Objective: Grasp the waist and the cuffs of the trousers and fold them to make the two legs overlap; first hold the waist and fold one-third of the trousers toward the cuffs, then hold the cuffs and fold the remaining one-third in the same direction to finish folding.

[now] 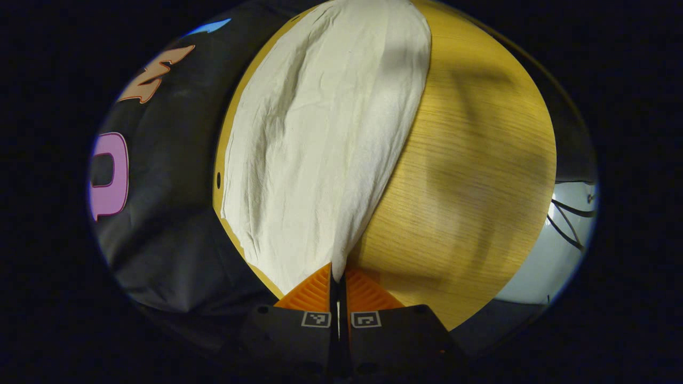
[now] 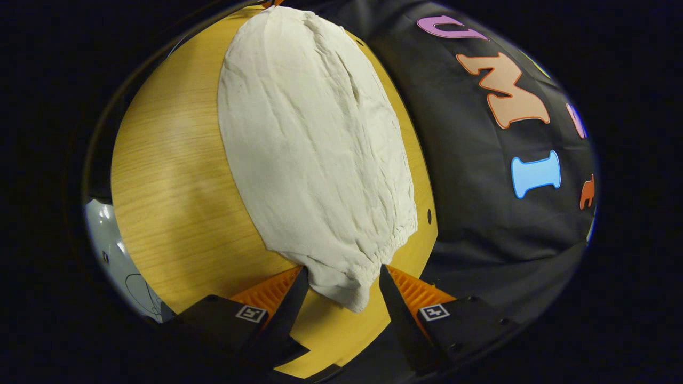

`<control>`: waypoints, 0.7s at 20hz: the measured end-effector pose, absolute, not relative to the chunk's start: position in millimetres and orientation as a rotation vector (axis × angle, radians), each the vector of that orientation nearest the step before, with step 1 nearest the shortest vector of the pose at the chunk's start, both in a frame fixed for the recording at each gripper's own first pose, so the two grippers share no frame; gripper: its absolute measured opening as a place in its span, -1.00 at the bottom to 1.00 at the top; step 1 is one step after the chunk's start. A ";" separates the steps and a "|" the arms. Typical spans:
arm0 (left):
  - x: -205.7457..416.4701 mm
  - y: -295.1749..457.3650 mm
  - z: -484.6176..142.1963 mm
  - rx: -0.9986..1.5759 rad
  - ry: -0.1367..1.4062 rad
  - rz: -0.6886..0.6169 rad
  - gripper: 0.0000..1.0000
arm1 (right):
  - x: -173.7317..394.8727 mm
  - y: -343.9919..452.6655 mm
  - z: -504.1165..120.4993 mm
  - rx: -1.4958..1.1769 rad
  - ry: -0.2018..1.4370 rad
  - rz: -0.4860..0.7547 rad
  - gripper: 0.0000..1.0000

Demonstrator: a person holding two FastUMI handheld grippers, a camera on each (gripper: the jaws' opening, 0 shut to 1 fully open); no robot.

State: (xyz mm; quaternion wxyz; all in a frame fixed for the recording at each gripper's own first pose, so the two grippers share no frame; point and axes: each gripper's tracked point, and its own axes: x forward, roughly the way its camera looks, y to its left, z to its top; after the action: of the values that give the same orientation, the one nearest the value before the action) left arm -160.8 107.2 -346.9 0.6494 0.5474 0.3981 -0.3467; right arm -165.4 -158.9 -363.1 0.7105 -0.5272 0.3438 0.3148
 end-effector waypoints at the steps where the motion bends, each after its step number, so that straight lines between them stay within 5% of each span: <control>1: -160.1 107.0 -346.9 1.239 0.907 -0.772 -1.00 | -166.4 -156.9 -365.2 -1.169 0.771 0.705 0.62; 6: -158.5 106.6 -347.1 1.185 0.938 -0.696 -1.00 | -169.9 -157.1 -379.2 -1.201 0.782 0.742 -0.70; 14: -129.8 107.6 -311.4 1.053 0.914 -0.455 -1.00 | -123.7 -152.3 -333.4 -1.088 0.676 0.631 -0.82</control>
State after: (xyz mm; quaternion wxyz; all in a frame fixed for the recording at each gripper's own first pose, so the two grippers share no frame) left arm -129.8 107.6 -311.4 0.7429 0.4807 0.4170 -0.2076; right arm -123.7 -152.3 -333.4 0.7557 -0.4988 0.3101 0.2896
